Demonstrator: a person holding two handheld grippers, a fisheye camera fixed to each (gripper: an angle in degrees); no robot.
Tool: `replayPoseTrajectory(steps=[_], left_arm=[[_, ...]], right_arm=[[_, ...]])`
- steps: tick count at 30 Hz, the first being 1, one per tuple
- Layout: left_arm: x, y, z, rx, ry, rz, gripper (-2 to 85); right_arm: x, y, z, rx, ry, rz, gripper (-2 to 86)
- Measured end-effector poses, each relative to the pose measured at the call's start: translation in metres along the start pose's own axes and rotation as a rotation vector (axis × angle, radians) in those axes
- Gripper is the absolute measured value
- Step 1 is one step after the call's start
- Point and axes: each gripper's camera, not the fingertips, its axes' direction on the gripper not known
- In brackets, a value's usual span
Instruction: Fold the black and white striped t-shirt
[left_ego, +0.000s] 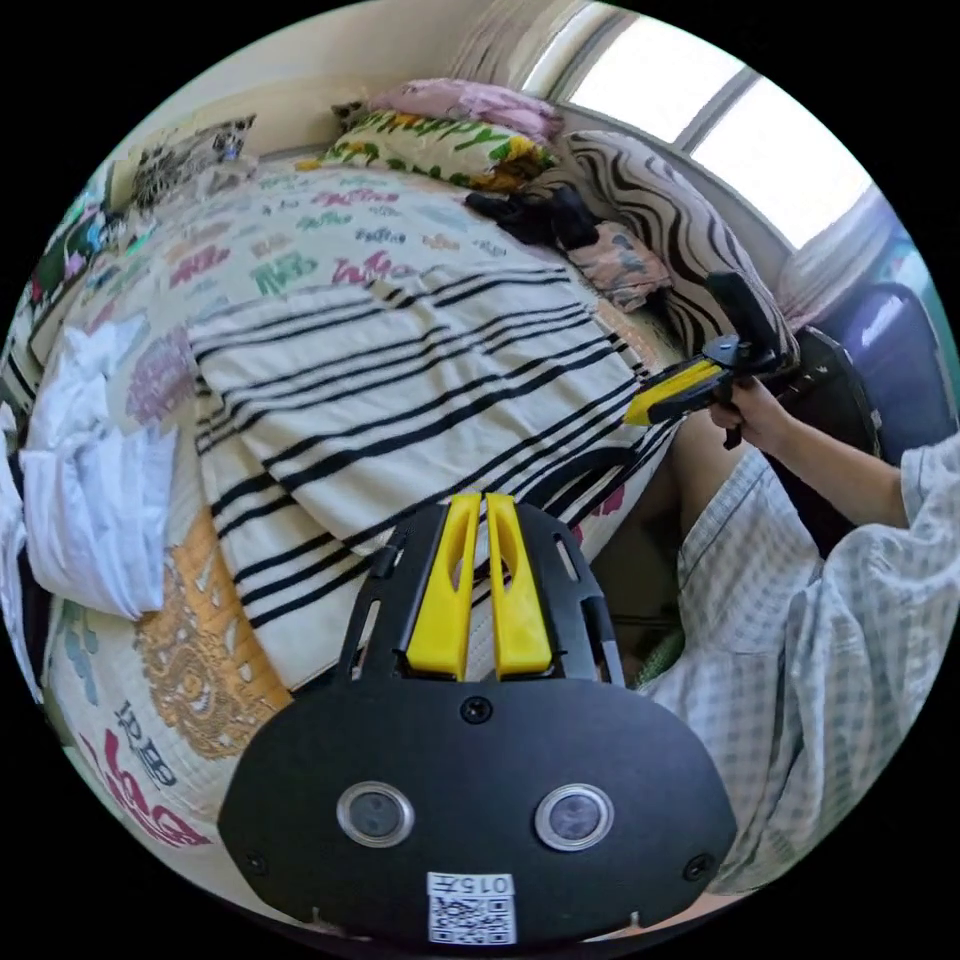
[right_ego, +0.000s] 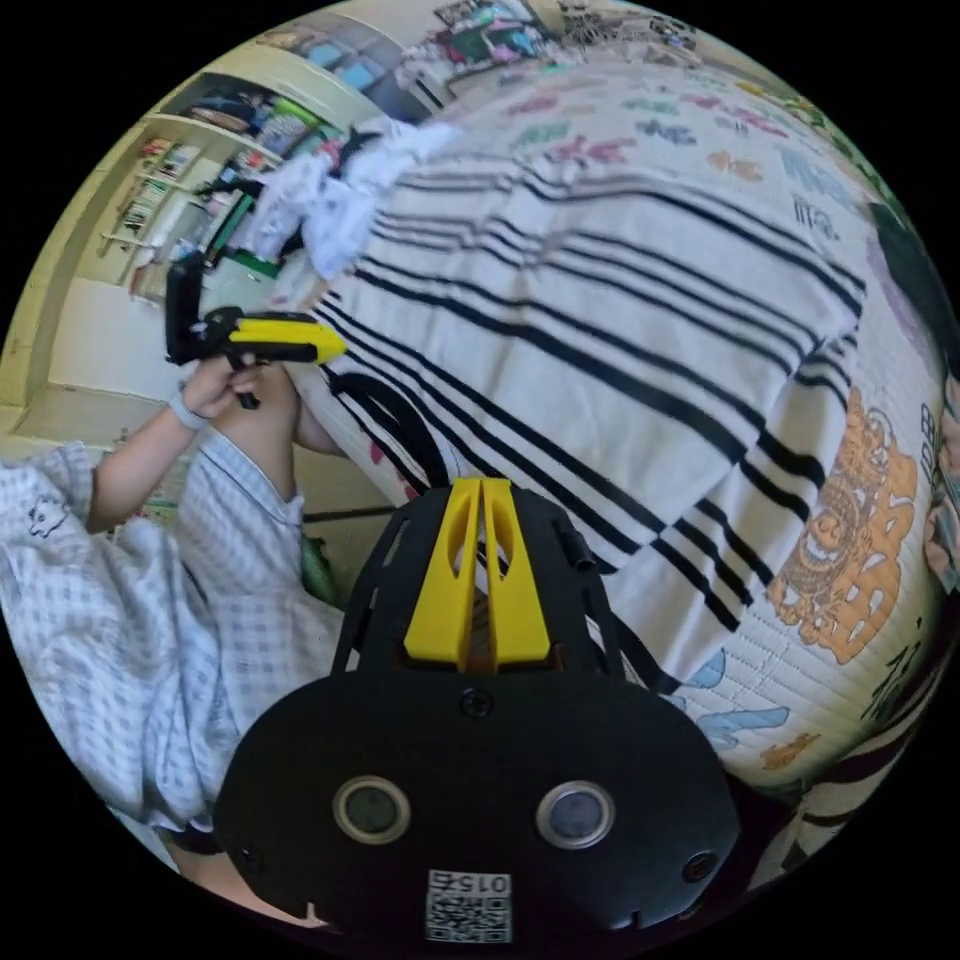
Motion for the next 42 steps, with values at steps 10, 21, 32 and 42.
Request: replayPoseTrajectory(steps=[10,21,32,42], left_arm=[[-0.121,-0.006,-0.074,0.225,0.067,-0.291,8.1],[-0.266,-0.071,-0.047,0.250,0.180,-0.640,9.3],[-0.307,-0.037,-0.047,0.347,0.276,-0.684,0.3],[-0.227,0.018,-0.086,0.306,0.202,-0.402,7.1]], right_arm=[[0.102,0.030,-0.077,0.225,-0.128,0.217,3.0],[0.265,-0.031,-0.100,0.386,-0.326,0.600,10.8],[0.304,-0.030,-0.081,0.368,-0.348,0.612,1.0],[0.243,-0.030,-0.070,0.401,-0.228,0.398,9.4]])
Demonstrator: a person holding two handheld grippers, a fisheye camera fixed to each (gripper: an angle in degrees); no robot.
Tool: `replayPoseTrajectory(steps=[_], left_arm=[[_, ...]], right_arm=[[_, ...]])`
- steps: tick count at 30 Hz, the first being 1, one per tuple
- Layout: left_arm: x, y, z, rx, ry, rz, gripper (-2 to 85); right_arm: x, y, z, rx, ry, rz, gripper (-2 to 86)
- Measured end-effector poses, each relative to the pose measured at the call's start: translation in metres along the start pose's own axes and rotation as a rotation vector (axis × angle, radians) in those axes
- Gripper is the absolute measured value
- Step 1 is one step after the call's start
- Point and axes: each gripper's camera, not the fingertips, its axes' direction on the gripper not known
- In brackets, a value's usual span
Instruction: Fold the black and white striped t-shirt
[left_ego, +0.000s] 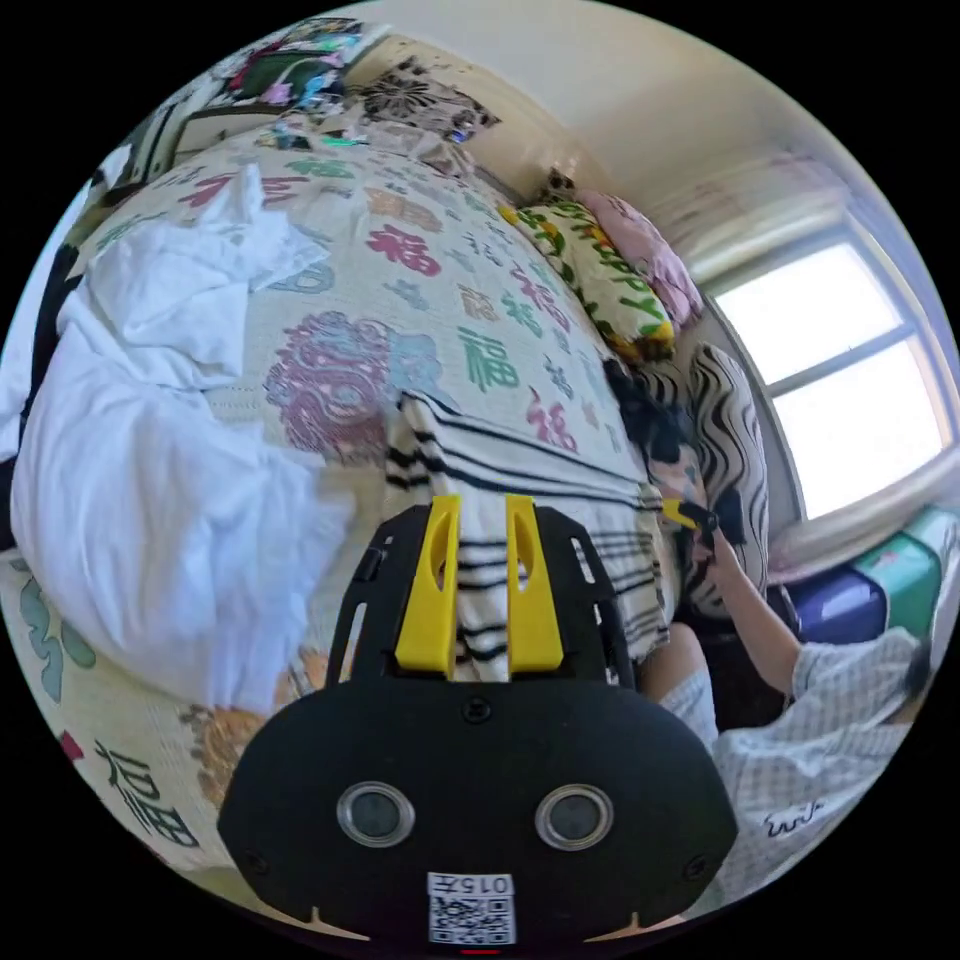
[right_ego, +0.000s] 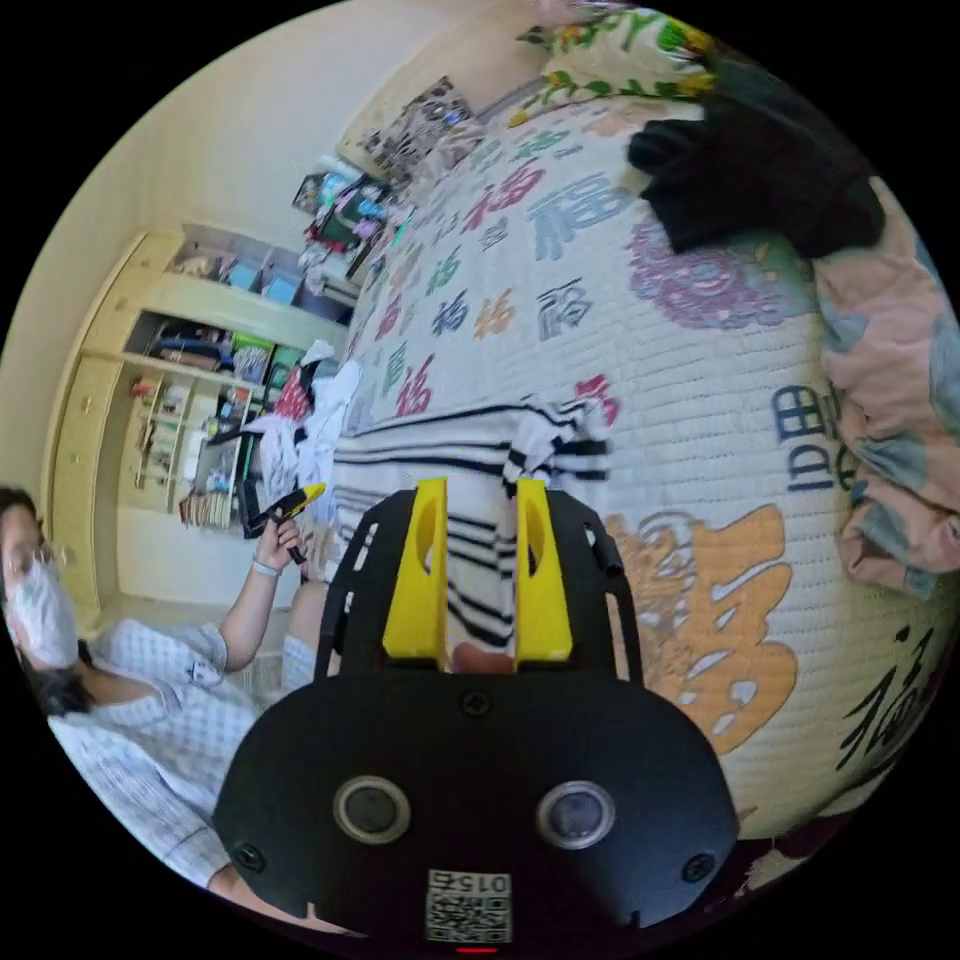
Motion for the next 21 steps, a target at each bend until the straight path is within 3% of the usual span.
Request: replayPoseTrajectory(steps=[5,8,12,19,21], left_arm=[[0.038,0.069,0.028,-0.157,0.035,0.075,7.0],[0.045,0.098,0.050,-0.254,0.010,0.082,6.6],[0.048,0.119,0.054,-0.254,-0.110,0.114,1.4],[0.051,0.135,0.044,-0.267,-0.197,0.112,-0.5],[0.050,0.142,0.035,-0.228,-0.188,0.100,-0.3]], right_arm=[[-0.048,0.048,0.065,-0.238,-0.038,-0.163,8.6],[-0.060,0.076,0.103,-0.335,0.010,-0.183,7.4],[-0.058,0.099,0.151,-0.490,0.161,-0.202,1.1],[-0.054,0.092,0.179,-0.445,0.169,-0.140,-0.5],[-0.059,0.074,0.173,-0.336,0.221,-0.169,-0.6]])
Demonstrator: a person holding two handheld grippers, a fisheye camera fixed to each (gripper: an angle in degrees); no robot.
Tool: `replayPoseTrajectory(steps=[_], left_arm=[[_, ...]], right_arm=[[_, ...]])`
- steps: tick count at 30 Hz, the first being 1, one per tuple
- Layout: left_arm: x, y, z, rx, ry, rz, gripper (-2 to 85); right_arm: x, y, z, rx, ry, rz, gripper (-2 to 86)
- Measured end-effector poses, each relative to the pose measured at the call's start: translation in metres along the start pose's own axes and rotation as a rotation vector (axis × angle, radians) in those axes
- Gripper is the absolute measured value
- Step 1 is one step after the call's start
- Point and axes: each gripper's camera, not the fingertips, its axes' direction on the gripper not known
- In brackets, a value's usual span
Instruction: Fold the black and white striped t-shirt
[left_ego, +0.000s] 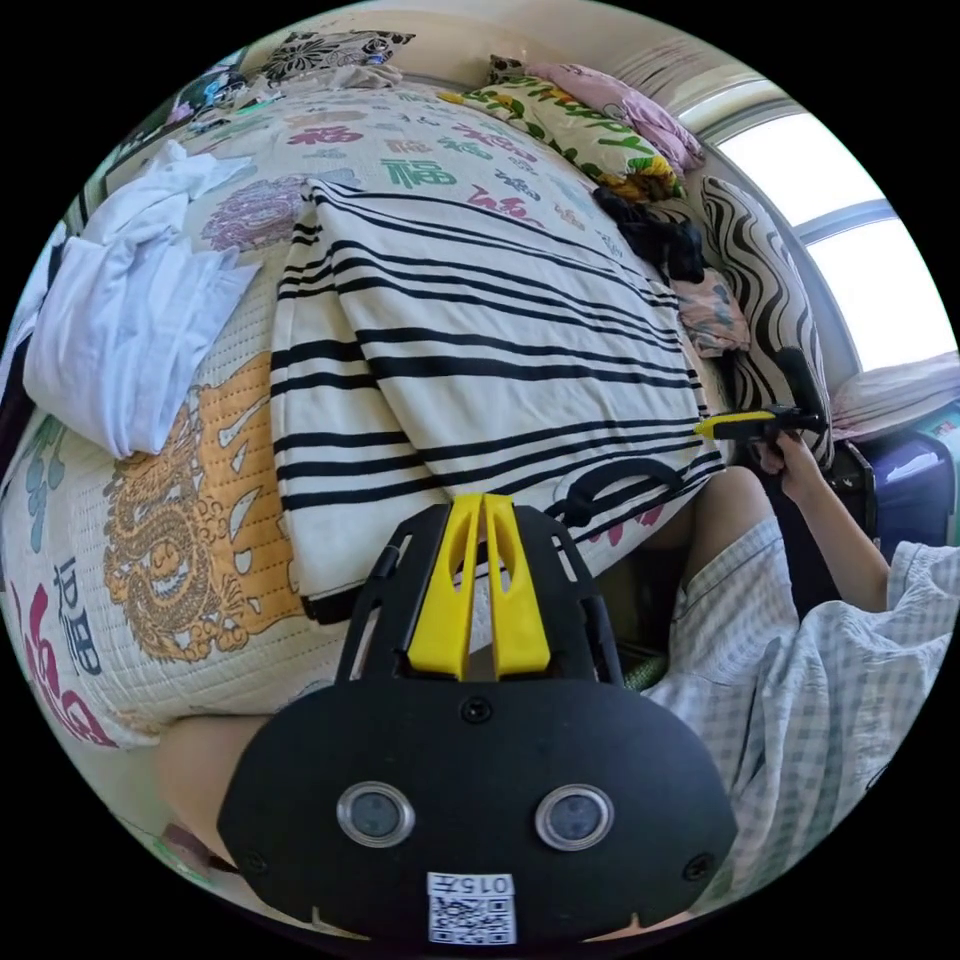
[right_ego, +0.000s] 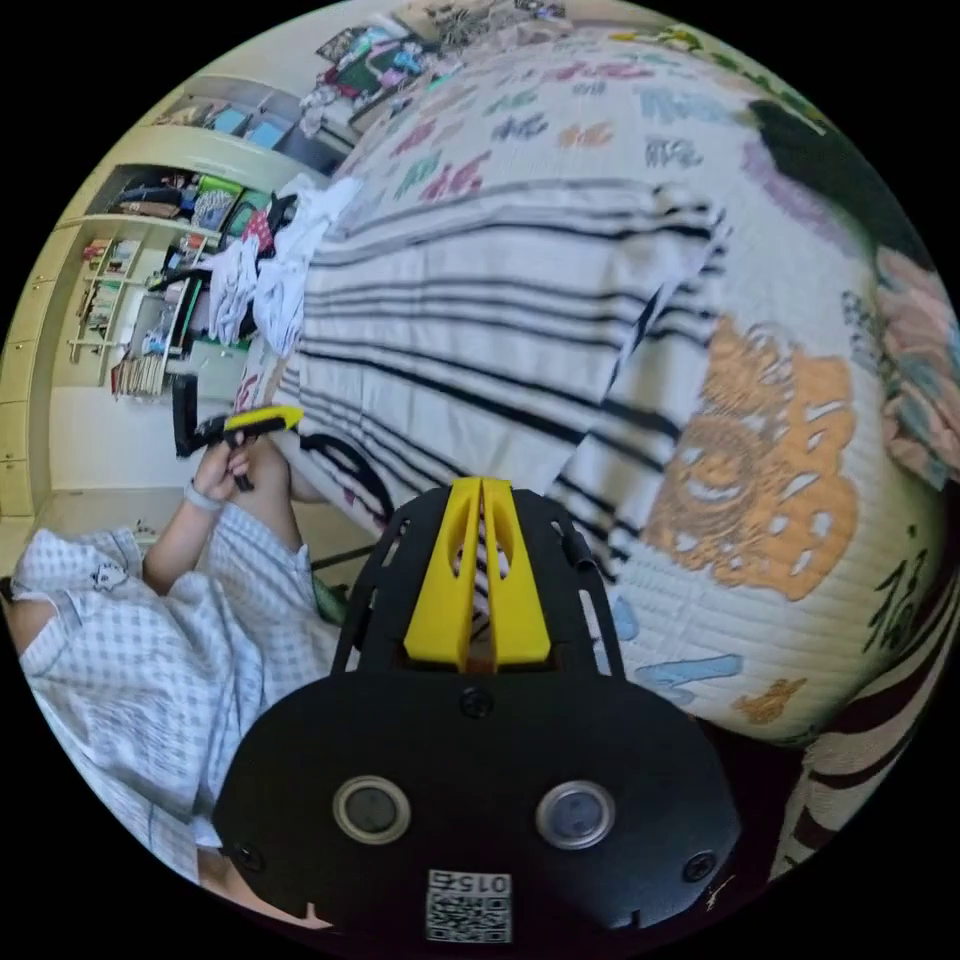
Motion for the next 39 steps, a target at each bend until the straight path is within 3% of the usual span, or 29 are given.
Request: replayPoseTrajectory(steps=[6,12,15,20,29,34,39], left_arm=[[-0.011,0.022,0.000,0.021,0.047,-0.099,1.3],[-0.015,0.037,0.004,0.003,0.023,-0.178,2.5],[-0.019,0.056,-0.012,0.077,0.063,-0.255,4.0],[-0.028,0.100,-0.042,0.238,-0.043,-0.444,8.0],[-0.041,0.120,-0.018,0.247,-0.109,-0.554,10.9],[-0.039,0.135,-0.014,0.258,-0.072,-0.531,9.1],[-0.048,0.151,-0.010,0.270,0.020,-0.553,7.2]], right_arm=[[0.028,-0.078,-0.025,0.288,-0.004,0.110,-0.6],[0.075,-0.132,0.018,0.166,0.047,0.342,-0.5],[0.068,-0.128,0.014,0.289,0.038,0.398,-0.3],[-0.002,-0.154,0.019,0.312,-0.085,0.045,1.9],[-0.203,-0.299,0.158,-0.015,-0.105,-0.421,10.3],[-0.285,-0.362,0.246,-0.175,0.043,-0.485,12.9],[-0.332,-0.411,0.320,-0.251,0.371,-0.469,13.4]])
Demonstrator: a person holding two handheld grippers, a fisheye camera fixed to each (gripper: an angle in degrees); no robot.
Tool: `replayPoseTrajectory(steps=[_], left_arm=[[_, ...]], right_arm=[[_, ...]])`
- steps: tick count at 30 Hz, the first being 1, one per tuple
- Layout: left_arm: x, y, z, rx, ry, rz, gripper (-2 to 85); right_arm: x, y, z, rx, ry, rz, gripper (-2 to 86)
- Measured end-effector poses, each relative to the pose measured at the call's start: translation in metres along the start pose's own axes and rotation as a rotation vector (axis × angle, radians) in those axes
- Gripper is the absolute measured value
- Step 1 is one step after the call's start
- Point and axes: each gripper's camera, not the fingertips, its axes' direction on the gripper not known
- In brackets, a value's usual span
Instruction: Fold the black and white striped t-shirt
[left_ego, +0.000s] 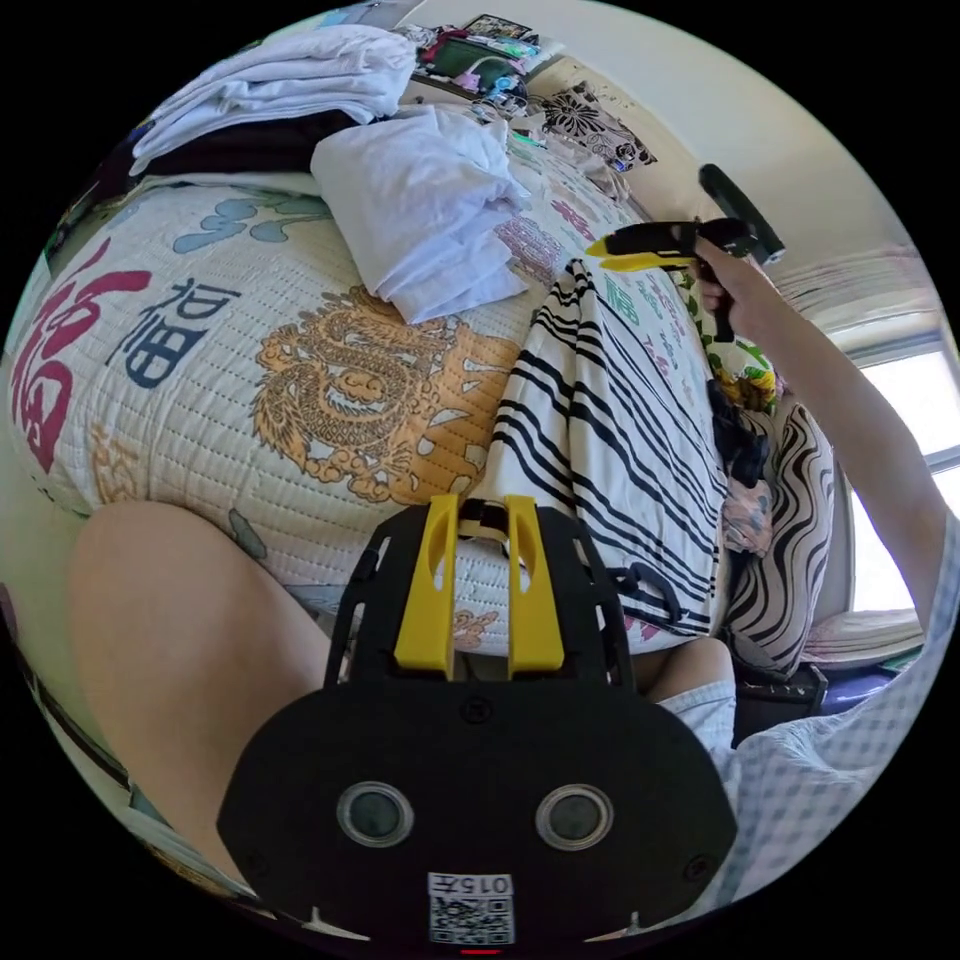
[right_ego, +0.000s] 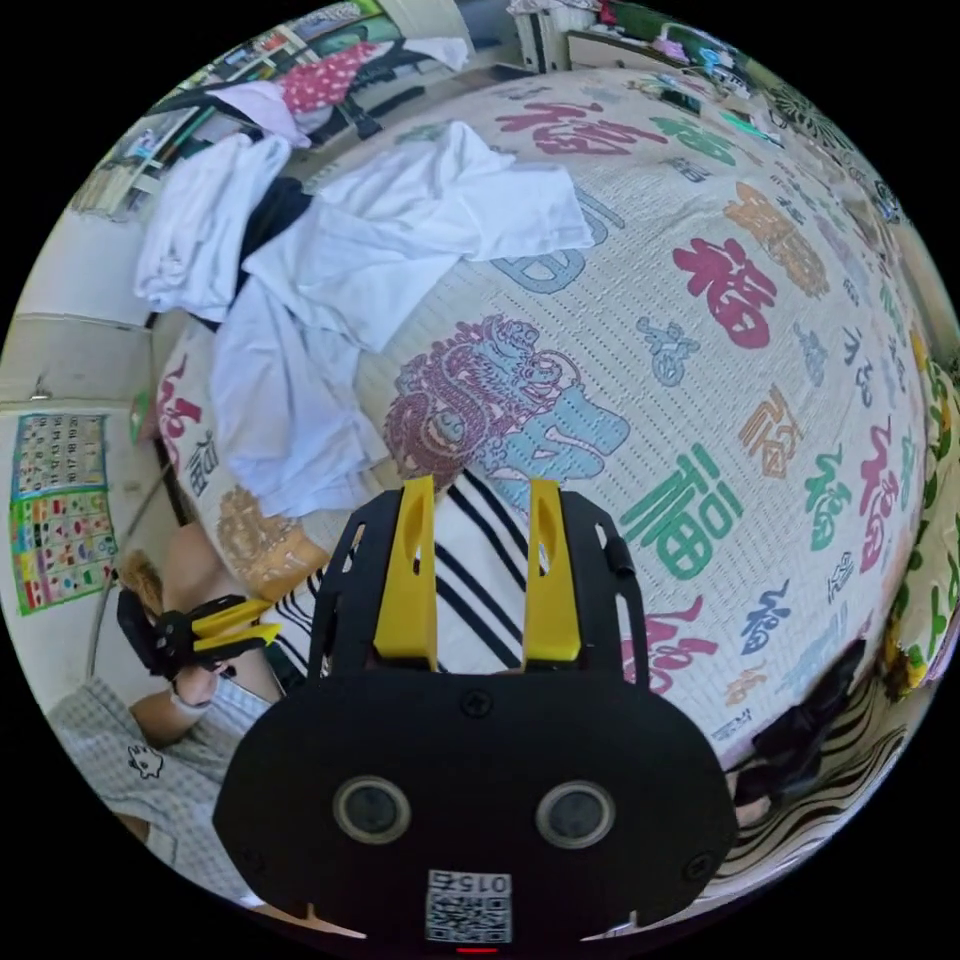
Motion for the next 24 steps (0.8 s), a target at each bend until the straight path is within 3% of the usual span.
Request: replayPoseTrajectory(steps=[6,10,17,24], left_arm=[[-0.008,0.016,-0.003,0.009,0.088,0.013,1.1],[-0.017,0.030,-0.017,0.050,0.194,-0.013,-0.1],[-0.013,0.061,-0.078,0.195,0.191,0.101,-0.4],[0.092,0.109,-0.093,0.155,0.227,0.603,-0.3]], right_arm=[[-0.012,-0.047,0.046,-0.249,0.051,0.019,6.2],[-0.016,-0.054,0.042,-0.283,0.062,-0.011,2.3],[-0.023,-0.031,-0.038,-0.016,-0.125,-0.122,0.8],[0.058,0.083,-0.122,0.224,-0.418,-0.099,0.6]])
